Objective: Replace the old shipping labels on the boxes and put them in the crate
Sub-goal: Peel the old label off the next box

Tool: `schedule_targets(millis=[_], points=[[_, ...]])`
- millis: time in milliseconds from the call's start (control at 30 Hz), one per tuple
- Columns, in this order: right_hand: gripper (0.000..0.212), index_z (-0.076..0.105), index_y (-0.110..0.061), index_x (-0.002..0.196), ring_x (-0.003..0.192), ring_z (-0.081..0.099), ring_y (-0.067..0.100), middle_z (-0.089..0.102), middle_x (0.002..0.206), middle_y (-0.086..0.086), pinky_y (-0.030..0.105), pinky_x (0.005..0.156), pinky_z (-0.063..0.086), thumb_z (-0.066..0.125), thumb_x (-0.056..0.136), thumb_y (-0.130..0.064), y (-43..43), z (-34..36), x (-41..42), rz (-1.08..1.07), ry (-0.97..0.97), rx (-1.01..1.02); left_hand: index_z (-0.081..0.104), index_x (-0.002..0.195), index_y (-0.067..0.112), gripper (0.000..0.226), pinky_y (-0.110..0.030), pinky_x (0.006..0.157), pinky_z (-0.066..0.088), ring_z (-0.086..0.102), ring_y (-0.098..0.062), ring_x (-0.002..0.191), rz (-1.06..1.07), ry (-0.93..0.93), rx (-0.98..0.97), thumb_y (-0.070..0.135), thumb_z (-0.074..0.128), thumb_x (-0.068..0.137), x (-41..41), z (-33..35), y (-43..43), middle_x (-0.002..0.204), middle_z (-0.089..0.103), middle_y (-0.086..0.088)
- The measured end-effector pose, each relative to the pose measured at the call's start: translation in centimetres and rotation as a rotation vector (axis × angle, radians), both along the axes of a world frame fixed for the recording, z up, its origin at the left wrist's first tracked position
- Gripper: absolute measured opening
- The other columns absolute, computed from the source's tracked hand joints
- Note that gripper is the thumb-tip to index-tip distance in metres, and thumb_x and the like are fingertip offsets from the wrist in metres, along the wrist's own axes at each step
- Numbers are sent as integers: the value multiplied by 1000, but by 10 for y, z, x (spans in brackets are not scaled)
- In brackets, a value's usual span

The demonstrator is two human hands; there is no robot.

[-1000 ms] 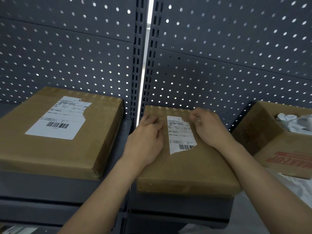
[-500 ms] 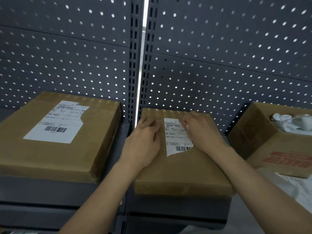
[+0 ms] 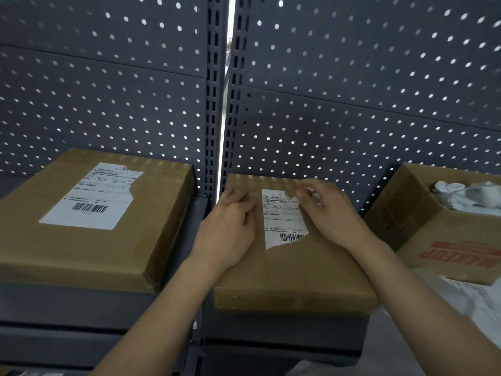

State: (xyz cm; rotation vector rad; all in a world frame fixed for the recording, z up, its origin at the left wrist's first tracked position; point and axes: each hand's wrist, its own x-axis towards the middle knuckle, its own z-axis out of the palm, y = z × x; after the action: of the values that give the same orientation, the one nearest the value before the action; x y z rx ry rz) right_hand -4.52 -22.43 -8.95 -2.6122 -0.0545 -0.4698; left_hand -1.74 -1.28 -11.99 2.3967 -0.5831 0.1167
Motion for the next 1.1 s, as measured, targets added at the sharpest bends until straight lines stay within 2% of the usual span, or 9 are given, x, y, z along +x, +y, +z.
schedule_targets(millis=[67,200,267,400,567,700,867,1000,1100], points=[[24,66,-20,117,95,58,14,68,102,-3,10,78,37,56,97,-27,-1,1,1,21,24,-1,48,141,25,43,-36,111,31,13,-6,146,0,-1,-5,21,38,100,0,0,0,153,34,13],[20,71,-25,105,99,56,14,65,101,-5,34,97,40,65,89,-36,-3,-1,4,37,48,-109,48,141,25,43,-37,111,32,13,-6,146,3,7,-11,21,38,99,-1,1,1,152,35,13],[17,72,-26,98,97,52,10,62,99,-8,35,96,39,65,89,-39,-4,-2,2,40,73,-115,47,142,25,43,-37,112,31,12,-7,146,1,12,-9,21,38,99,-2,1,1,153,34,13],[8,69,-24,91,88,52,11,60,90,-10,39,87,44,63,93,-28,0,-3,1,38,43,-113,46,142,25,44,-38,115,29,12,-9,147,-2,16,-14,20,39,100,-3,3,1,154,32,12],[13,65,-18,96,88,48,11,66,88,0,27,83,37,54,98,-26,5,1,-11,32,-10,-126,47,142,24,43,-39,114,31,13,-10,147,3,9,-14,19,39,99,-3,3,0,153,34,11],[14,63,-18,97,86,52,17,62,87,-2,31,78,40,51,99,-25,9,3,-21,18,-13,-18,47,142,25,44,-39,113,31,13,-9,147,2,11,-11,20,38,99,-3,3,0,153,34,12],[13,55,-28,90,78,52,9,58,81,-13,27,70,41,50,100,-22,11,1,-25,34,-88,88,45,143,25,44,-38,111,30,13,-9,147,-9,9,5,21,37,100,-2,5,-2,153,33,13],[15,59,-20,88,70,50,15,58,75,-1,26,66,40,52,99,-13,13,4,-27,86,-183,169,46,143,24,44,-37,111,31,13,-8,146,-10,5,0,20,38,100,-2,5,-2,153,34,13],[14,61,-14,90,72,51,13,60,77,2,17,65,39,51,99,-8,14,4,-28,84,-194,231,44,144,25,44,-37,113,28,11,-8,147,-8,18,-1,22,37,100,-2,4,-2,154,32,13]])
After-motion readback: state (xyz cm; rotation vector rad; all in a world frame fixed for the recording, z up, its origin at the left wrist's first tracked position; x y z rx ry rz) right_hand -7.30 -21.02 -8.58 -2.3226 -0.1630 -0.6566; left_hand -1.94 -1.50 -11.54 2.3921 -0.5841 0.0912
